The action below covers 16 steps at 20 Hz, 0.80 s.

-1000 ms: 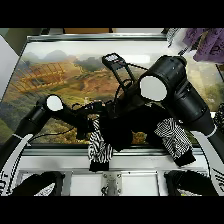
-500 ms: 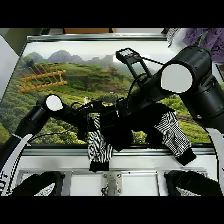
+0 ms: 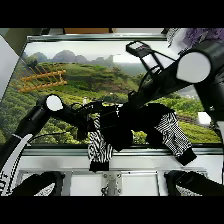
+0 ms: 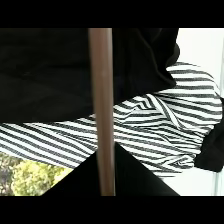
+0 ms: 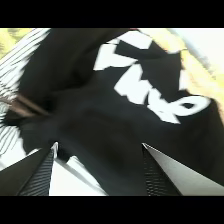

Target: Fold the clothes and pants, and hang the long-sleeved shirts on hangers.

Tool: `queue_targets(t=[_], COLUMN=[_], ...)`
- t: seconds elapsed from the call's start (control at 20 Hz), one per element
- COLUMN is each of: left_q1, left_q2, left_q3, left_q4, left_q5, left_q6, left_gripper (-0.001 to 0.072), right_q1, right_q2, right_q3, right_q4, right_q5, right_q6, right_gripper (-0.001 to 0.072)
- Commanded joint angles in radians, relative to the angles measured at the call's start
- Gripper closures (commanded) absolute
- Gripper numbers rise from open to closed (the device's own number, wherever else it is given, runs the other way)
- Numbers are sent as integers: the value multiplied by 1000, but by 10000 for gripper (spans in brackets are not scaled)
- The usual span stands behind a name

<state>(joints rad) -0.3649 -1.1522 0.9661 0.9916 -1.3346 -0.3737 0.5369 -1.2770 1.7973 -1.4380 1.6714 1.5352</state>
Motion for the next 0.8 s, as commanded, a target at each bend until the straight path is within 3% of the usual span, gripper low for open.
queue_targets(t=[0.0,0.2,0.35,0.5,0.6,0.75], left_q1=[1,1,1,1,1,1], left_q2=[0,0,0,0,0,0], left_q3=[0,0,0,0,0,0], left_q4=[1,1,1,1,1,0], left_q5=[0,0,-1,-1,-1,-1], left_q6=[0,0,0,0,0,0], left_gripper=[688,688,688,688,688,688], right_q1=[-184,-301,-378,-612,-801,-989], right_q2=[9,9,7,7,7,23], right_q3=[1,0,-11,-89,-191,-378], right_q4=[164,167,283,760,1068,1145], right_q5=[-15,-34,-62,-37,71,169], right_q6=[-99,-103,-433,-686,-864,-1028], right_gripper=[127,127,126,126,126,124])
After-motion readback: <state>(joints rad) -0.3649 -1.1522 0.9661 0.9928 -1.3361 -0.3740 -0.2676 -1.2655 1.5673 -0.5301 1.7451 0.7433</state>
